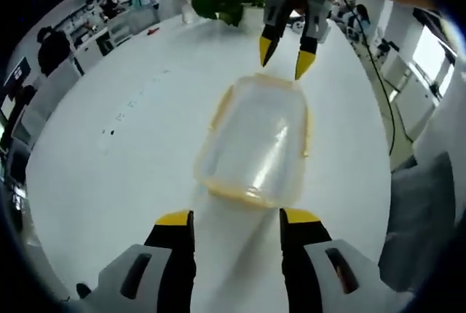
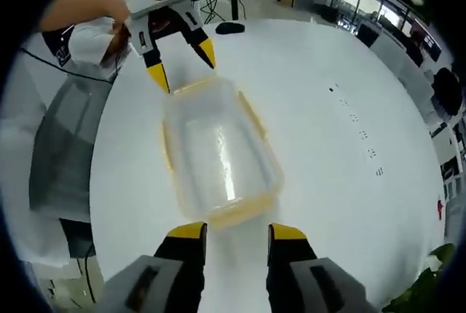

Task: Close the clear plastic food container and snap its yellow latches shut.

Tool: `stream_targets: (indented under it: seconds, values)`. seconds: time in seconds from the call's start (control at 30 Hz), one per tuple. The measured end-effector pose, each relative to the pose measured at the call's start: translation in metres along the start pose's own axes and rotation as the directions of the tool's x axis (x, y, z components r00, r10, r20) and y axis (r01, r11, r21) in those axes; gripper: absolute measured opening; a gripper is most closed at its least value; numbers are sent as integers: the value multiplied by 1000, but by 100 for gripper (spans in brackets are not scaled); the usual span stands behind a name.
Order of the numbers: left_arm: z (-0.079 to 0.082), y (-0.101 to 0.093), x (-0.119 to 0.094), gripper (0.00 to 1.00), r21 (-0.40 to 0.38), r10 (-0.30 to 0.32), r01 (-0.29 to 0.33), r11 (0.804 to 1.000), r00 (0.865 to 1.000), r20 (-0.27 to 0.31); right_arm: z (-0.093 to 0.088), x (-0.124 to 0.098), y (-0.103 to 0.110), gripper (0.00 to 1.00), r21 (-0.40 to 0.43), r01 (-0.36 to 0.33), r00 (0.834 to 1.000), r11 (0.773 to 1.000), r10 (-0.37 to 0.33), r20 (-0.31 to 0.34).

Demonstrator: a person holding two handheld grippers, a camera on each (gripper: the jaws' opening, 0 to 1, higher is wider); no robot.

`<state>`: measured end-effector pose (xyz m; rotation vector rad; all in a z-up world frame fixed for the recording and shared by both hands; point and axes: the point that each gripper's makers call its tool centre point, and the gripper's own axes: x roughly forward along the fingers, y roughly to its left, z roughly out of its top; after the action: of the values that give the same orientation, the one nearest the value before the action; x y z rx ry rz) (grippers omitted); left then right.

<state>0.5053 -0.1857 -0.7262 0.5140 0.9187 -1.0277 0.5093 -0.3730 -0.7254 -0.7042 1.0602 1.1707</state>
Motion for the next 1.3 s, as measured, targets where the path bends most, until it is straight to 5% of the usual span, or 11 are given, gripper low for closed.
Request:
stream_targets:
  seconds: [0.37, 0.6, 0.73, 1.3]
  values:
    - [6, -3, 1, 40, -125, 22, -20, 992, 1000, 14, 6, 4, 1, 32, 118, 11, 1000, 993, -12, 8]
    - [6, -3, 2, 40, -263, 38, -35, 964, 999, 7, 9, 7, -1, 32, 215, 26, 999, 976, -31, 20]
    - [4, -3, 3, 39, -279, 58, -58, 959, 998, -9, 12, 7, 1, 33, 284, 9, 999, 959, -24, 49]
    - [9, -13, 10, 38, -521, 64, -56, 852, 998, -1, 13, 11, -4, 32, 479, 23, 992, 878, -80, 99]
